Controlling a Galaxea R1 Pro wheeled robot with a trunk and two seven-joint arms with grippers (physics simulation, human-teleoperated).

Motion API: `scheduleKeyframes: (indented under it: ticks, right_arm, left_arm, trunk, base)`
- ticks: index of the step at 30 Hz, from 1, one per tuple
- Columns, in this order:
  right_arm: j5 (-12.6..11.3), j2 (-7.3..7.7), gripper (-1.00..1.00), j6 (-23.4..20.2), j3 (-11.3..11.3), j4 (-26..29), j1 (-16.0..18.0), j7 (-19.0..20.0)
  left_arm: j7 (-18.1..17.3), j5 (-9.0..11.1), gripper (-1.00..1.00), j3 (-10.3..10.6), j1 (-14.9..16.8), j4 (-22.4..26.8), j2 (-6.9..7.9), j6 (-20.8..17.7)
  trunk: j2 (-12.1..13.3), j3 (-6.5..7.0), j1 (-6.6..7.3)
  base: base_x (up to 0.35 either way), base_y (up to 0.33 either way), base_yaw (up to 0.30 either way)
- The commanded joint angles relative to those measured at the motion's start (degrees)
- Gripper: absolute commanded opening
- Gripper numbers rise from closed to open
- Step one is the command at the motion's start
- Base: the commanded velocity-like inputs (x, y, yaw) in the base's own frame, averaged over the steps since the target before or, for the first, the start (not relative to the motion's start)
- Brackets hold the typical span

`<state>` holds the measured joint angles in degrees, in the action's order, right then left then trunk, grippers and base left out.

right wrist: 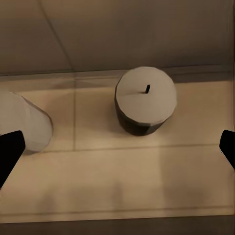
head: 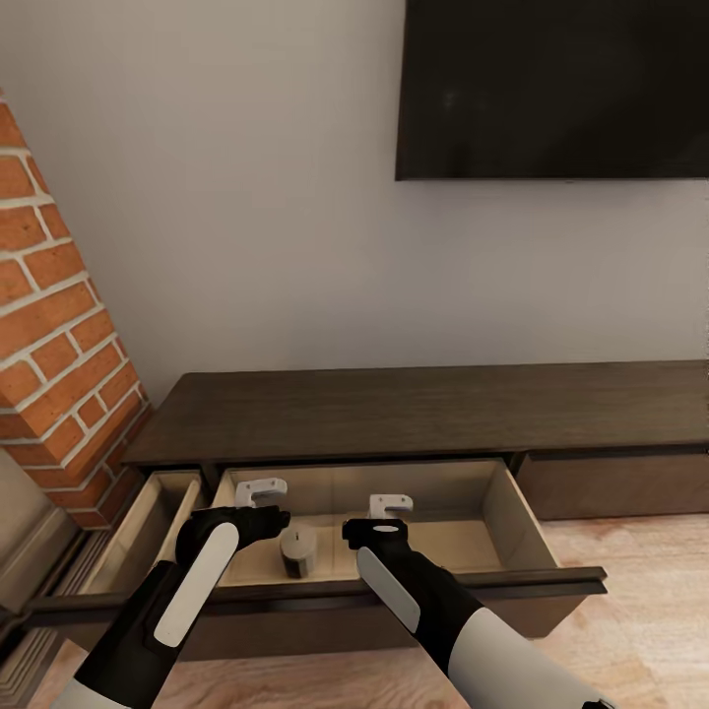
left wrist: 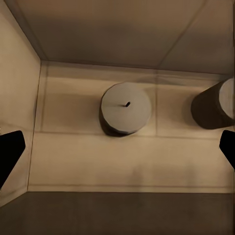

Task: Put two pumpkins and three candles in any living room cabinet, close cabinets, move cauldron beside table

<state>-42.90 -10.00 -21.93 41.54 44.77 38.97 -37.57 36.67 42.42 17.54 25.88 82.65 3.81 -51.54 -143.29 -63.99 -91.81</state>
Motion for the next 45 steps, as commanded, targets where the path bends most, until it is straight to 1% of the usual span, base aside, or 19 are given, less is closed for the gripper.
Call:
scheduleKeyframes:
  ticks: [1, 5, 24, 31, 37, 40, 45]
  right_arm:
    - [-0.2, 0.0, 1.0, -0.2, 0.1, 0.0, 0.1, -0.4]
    - [-0.2, 0.0, 1.0, -0.2, 0.1, 0.1, 0.1, -0.4]
    - [-0.7, 0.11, 1.0, -0.1, 0.0, 0.1, 0.1, -0.1]
    - [-0.9, 0.2, 1.0, -0.6, -0.3, 0.0, 0.1, -0.1]
    - [-0.8, 0.3, 1.0, -3.1, -0.3, 0.3, 0.1, -0.2]
    - [-0.8, 0.32, 1.0, -3.7, -0.3, 0.3, 0.1, -0.2]
    - [-0.8, 0.33, 1.0, -7.1, -0.4, 0.5, 0.1, -0.2]
  left_arm:
    - [0.6, 0.6, 1.0, 0.1, 0.0, 0.1, 0.06, -0.1]
    - [0.6, 0.6, 1.0, 0.1, 0.0, 0.1, 0.06, -0.1]
    - [0.6, 0.6, 1.0, 0.1, 0.0, 0.1, 0.06, -0.1]
    - [0.6, 0.6, 1.0, 0.0, 0.0, -0.2, 0.5, -0.2]
    - [0.6, 0.7, 1.0, -0.1, 0.0, -0.3, 0.58, -0.2]
    - [0.6, 0.7, 1.0, -0.1, 0.1, -0.3, 0.59, -0.2]
    - [0.6, 0.7, 1.0, -0.1, 0.0, -0.3, 0.6, -0.2]
  trunk:
    - [0.0, 0.18, 0.03]
    - [0.1, 1.06, 0.14]
    - [7.7, 4.47, 4.32]
    - [10.5, 5.73, 5.85]
    - [12.9, 6.8, 7.17]
    - [14.1, 7.34, 7.83]
    - [16.1, 8.24, 8.93]
  base:
    - [0.0, 0.0, 0.0]
    - [0.0, 0.0, 0.0]
    - [0.0, 0.0, 0.0]
    - [0.0, 0.0, 0.0]
    - [0.0, 0.0, 0.0]
    - [0.0, 0.0, 0.0]
    - [-0.047, 0.009, 0.0]
